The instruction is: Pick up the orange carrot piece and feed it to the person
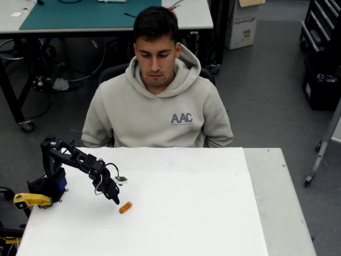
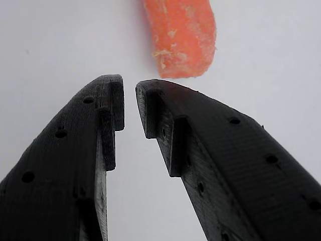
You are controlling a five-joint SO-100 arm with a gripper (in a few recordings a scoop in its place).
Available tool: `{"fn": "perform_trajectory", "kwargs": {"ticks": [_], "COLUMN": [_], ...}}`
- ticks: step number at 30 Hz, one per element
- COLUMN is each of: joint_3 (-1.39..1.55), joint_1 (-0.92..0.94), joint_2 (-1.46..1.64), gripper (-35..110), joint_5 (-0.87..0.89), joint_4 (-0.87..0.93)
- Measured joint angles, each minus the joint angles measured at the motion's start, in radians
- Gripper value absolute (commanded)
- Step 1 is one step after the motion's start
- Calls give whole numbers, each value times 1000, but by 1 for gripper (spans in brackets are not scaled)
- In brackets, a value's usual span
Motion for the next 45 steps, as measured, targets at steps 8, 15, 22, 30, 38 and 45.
{"fn": "perform_trajectory", "kwargs": {"ticks": [8,15,22,30,38,45], "joint_3": [0,0,0,0,0,-92], "joint_1": [0,-11,-14,-15,-15,-8], "joint_2": [0,0,0,0,0,0], "gripper": [0,0,0,0,0,0], "joint_5": [0,0,-15,-15,-15,-15], "joint_4": [0,0,0,0,0,0]}}
